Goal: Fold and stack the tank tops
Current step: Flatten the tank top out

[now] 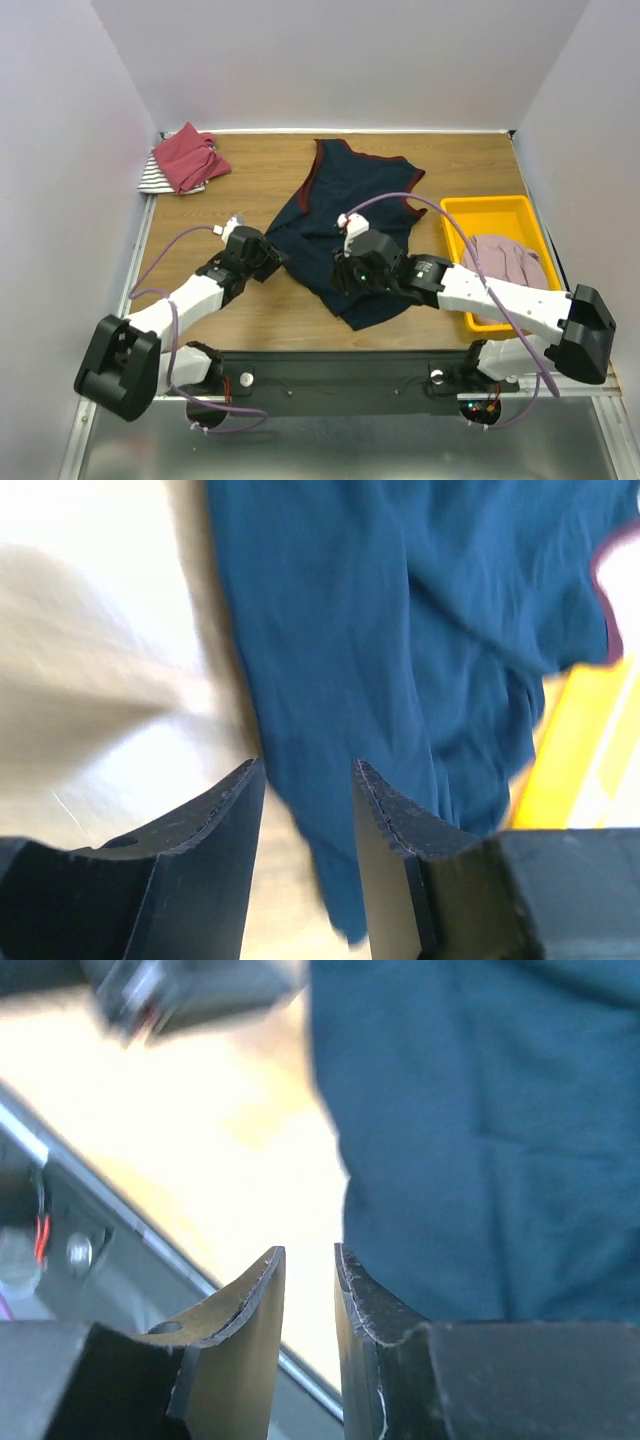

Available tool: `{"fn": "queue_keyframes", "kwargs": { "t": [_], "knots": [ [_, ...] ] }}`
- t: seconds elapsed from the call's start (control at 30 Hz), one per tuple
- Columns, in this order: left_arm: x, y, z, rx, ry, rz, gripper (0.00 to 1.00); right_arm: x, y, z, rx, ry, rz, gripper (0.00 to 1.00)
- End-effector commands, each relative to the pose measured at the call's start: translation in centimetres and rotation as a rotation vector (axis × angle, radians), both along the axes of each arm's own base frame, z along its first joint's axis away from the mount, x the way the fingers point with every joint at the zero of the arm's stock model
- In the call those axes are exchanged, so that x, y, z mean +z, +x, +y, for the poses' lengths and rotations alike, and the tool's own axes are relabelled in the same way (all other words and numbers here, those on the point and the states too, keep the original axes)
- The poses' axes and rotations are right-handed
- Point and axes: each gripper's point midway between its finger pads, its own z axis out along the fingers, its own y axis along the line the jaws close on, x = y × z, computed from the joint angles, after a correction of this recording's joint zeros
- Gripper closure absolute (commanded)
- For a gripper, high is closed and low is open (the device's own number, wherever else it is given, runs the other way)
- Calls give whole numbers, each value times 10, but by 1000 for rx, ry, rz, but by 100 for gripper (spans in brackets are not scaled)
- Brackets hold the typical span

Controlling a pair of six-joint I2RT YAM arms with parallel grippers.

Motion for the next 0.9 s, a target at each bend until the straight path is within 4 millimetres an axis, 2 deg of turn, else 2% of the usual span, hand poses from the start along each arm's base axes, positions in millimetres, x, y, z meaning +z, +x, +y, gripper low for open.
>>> {"fn": "queue_keyframes", "kwargs": {
  "t": [0.0,0.13,0.17,0.27,0.3,0.37,0.5,0.6,0.87],
  "knots": [
    [5,30,10,1,86,-45,49,3,-21,23,87,-23,-38,68],
    [-9,48,15,22,129,-21,50,-21,-39,40,168,-123,-23,67],
    [-10,52,16,27,132,-23,50,-34,-40,41,172,-161,-15,65],
    [-15,65,19,36,141,-20,53,-51,-43,42,191,-227,-7,62],
    [-16,69,20,42,143,-22,54,-62,-44,42,196,-260,1,61],
    [-17,77,19,34,147,-19,61,-75,-41,40,196,-309,4,59],
    [-12,90,16,27,150,-33,72,-89,-38,32,181,-378,5,57],
    [-6,99,15,25,157,-48,73,-97,-31,25,149,-436,-11,57],
    [4,120,10,9,153,-69,76,-113,-26,19,142,-512,-14,56]
  ]
}}
